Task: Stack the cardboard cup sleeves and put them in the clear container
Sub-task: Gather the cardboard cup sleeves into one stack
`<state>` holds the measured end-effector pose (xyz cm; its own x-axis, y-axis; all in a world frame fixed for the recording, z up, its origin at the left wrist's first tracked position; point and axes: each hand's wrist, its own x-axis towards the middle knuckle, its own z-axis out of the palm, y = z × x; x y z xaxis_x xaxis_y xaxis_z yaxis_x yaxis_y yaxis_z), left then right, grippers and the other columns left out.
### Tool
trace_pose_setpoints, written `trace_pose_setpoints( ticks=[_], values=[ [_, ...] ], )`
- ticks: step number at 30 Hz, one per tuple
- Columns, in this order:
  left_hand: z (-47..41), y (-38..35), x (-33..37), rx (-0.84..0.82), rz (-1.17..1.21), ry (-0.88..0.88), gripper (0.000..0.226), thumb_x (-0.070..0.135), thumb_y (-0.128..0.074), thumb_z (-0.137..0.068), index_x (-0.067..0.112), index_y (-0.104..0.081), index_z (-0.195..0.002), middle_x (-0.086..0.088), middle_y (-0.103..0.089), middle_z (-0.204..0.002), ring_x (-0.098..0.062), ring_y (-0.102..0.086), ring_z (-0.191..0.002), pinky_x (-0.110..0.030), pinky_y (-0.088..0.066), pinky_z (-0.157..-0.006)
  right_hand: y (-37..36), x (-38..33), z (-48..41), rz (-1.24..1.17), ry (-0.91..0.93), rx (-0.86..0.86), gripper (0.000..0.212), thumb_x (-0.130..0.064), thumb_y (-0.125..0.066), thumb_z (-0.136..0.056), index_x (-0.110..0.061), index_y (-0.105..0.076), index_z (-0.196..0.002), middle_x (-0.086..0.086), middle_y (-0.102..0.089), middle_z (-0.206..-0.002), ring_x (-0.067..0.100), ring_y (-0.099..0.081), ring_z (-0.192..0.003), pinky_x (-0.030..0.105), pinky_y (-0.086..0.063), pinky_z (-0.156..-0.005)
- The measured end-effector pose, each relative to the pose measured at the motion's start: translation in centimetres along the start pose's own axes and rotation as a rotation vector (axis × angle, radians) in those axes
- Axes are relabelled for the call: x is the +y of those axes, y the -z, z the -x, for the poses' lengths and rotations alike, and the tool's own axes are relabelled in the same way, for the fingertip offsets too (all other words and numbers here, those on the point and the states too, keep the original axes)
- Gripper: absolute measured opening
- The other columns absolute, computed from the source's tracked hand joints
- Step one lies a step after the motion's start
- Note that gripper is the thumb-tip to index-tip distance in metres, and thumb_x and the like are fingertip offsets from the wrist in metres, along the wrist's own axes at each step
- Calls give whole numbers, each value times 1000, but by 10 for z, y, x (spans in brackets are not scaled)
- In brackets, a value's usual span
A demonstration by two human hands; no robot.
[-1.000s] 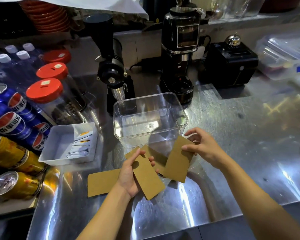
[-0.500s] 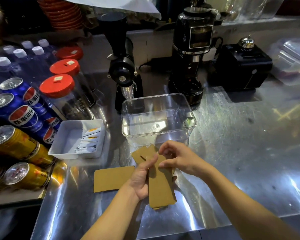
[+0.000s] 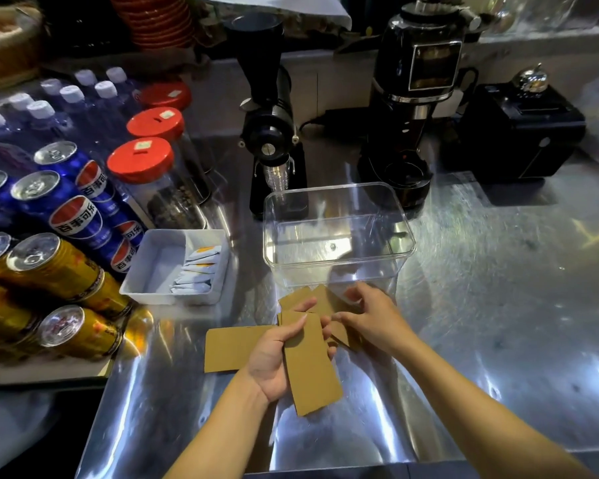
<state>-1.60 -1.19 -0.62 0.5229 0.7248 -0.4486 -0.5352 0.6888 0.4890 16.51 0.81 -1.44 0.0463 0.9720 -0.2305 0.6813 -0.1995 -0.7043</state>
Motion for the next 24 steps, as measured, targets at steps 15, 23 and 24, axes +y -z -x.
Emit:
trace_pose_setpoints(
  ticks=[15, 23, 24],
  values=[
    [5, 19, 21, 113, 128, -160, 20, 14, -66, -71, 18, -63, -90, -11, -69, -83, -23, -66, -73, -42, -55, -70, 0, -1, -4, -84, -92, -81, 21, -15, -68, -79, -15, -50, -68, -2, -53, -67, 17, -50, -69, 29, -37, -58],
    [0, 20, 26, 107, 150, -131, 20, 33, -68, -68, 13, -73, -71, -6, -73, -73, -19, -70, -68, -39, -58, -68, 13, -32, 31, -699, -54, -54, 13, -8, -67, -79, -13, -59, -89, 4, -63, -72, 12, -62, -65, 20, -47, -50],
    [0, 17, 25, 81, 137, -133, 21, 35, -68, -69, 16, -75, -66, -7, -75, -74, -22, -72, -70, -41, -59, -66, 11, -37, 35, -713, -50, -81, 18, -8, -67, -79, -12, -58, -94, 6, -61, -74, 14, -62, -68, 24, -49, -53]
  ],
)
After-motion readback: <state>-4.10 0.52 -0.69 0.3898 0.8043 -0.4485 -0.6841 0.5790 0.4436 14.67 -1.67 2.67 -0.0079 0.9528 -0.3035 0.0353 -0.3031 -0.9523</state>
